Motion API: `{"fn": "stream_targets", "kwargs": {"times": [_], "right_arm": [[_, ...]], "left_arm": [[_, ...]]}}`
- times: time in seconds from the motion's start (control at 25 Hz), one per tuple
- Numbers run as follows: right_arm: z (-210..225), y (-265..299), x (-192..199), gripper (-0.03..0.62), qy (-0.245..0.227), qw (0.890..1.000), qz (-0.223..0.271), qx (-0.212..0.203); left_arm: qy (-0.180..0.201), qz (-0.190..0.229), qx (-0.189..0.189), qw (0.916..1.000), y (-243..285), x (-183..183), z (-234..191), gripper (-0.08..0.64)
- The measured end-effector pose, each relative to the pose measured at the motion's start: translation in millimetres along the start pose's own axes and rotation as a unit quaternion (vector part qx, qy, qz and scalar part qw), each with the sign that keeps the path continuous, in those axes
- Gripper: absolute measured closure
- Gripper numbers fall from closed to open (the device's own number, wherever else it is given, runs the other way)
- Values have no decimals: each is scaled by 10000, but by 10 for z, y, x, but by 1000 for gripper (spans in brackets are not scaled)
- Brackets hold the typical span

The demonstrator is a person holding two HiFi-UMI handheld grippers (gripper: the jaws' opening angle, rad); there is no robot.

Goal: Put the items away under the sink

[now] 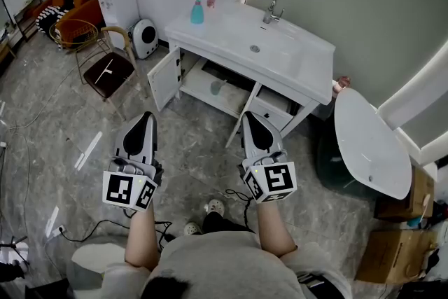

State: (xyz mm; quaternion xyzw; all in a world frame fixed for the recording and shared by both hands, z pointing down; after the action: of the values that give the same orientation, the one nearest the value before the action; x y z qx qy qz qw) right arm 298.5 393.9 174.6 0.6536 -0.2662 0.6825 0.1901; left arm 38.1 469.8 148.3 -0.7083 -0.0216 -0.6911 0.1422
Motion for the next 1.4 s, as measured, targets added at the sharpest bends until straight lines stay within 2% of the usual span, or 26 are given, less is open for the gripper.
{"fn": "stream_targets", "kwargs": {"times": [0.44, 0.88, 1.16, 1.4], "right_arm": [[588, 524, -17, 581, -15, 9996, 171, -215], [1034, 850, 116, 581, 128, 9995, 143, -265], [1160, 1331, 157, 581, 213, 9993, 185, -226], [1148, 2030, 190, 581, 173, 9996, 156, -135]], "left_arm": [[72, 136, -293, 9995, 719, 53, -30, 561], [118, 4, -270, 9996, 1271, 209, 48, 561], [78, -18, -195, 9998, 1681, 322, -281, 561], [9, -3, -129, 9999, 2138, 373, -867, 561]]}}
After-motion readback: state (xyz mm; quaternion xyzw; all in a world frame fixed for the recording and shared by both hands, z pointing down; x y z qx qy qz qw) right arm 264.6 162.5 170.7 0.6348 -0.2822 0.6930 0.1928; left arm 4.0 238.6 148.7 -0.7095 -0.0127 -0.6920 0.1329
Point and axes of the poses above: the fingertips, and each gripper's own axes: y forward along the fingers, z to its right, x out of its underside, the point moved 7 cm from there along -y, backward along the fingers, and after that the axes turned 3 degrees about -z, right-handed, at the moved point
